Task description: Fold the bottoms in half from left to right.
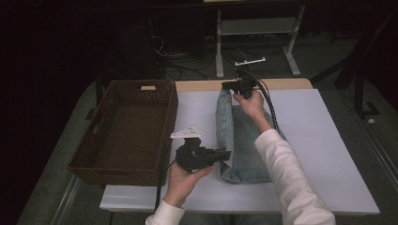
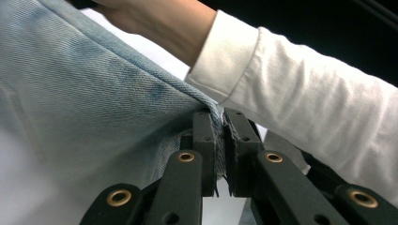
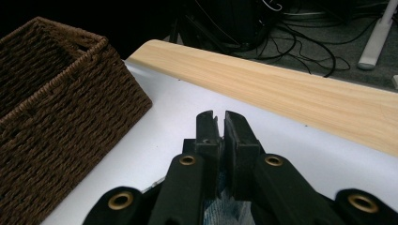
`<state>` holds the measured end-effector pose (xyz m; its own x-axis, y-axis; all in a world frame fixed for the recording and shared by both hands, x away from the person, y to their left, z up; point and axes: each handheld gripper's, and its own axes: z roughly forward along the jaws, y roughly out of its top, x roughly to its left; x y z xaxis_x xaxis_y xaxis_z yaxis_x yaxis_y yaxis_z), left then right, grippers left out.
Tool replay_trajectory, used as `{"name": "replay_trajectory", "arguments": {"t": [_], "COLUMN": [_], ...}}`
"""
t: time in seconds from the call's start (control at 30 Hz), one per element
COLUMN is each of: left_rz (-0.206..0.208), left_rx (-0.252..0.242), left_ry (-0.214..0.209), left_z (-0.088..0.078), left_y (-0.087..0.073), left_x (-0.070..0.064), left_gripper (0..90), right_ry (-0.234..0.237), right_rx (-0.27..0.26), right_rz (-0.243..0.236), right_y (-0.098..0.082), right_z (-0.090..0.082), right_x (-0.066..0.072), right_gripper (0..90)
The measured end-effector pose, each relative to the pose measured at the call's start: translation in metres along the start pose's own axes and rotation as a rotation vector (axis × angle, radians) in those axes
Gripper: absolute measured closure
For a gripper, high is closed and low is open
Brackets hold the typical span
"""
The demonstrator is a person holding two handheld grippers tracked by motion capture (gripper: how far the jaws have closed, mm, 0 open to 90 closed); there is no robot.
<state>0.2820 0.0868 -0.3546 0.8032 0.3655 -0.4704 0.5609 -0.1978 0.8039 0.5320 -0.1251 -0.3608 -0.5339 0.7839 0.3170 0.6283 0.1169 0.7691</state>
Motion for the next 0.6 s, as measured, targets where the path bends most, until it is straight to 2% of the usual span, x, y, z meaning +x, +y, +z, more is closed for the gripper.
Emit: {"name": "replay_trajectory", "arguments": {"t": [0.13,0.3,0.43,0.6], "left_rz": [0.004,0.010,0.001,0.010], "left_rx": [0.023,0.065,0.080,0.100], "left_ry": [-0.037,-0.059,-0.072,-0.076], "left_z": [0.023,0.049,0.064,0.076], "left_y": [0.000,0.000,0.000,0.005], "left_x": [0.001,0.002,0.003,0.003], "left_gripper": [83.7,83.6,83.5,83.6], "right_ry": [0.024,0.025,0.024,0.023], "right_rx": [0.003,0.013,0.014,0.014], "right_rz": [0.024,0.031,0.044,0.058], "right_y": [-0.001,-0.003,-0.008,-0.010], "right_z": [-0.006,-0.015,-0.018,-0.023], "right_x": [-0.011,-0.024,-0.037,-0.048], "right_gripper": [84.4,84.4,84.3,84.3]}}
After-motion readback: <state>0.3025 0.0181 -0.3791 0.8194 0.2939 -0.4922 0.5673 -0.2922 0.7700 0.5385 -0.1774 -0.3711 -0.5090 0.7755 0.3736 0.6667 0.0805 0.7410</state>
